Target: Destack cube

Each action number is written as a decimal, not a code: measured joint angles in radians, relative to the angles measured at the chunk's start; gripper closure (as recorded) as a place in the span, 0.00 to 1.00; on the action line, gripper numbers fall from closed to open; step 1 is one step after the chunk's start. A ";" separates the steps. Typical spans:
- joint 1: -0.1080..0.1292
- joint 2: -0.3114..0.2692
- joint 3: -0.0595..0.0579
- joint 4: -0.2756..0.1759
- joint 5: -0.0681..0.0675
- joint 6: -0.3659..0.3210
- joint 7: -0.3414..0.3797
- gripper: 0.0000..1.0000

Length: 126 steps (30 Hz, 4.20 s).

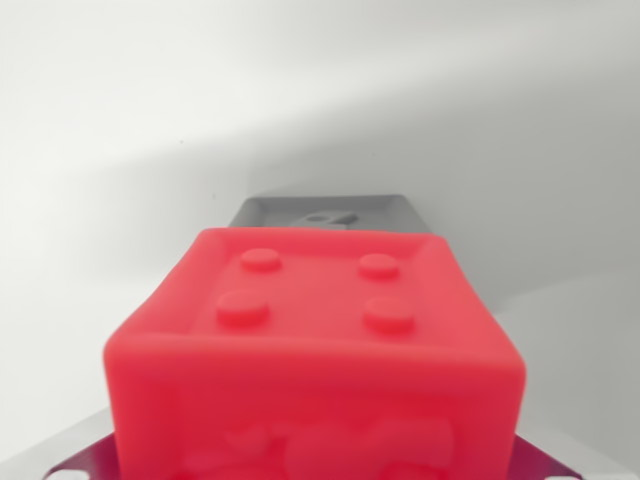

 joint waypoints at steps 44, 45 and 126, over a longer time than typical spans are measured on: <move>-0.001 -0.228 -0.018 0.022 -0.061 -0.244 0.032 1.00; -0.002 -0.223 -0.018 0.025 -0.061 -0.244 0.030 1.00; -0.103 0.210 -0.015 0.423 0.018 -0.218 -0.186 1.00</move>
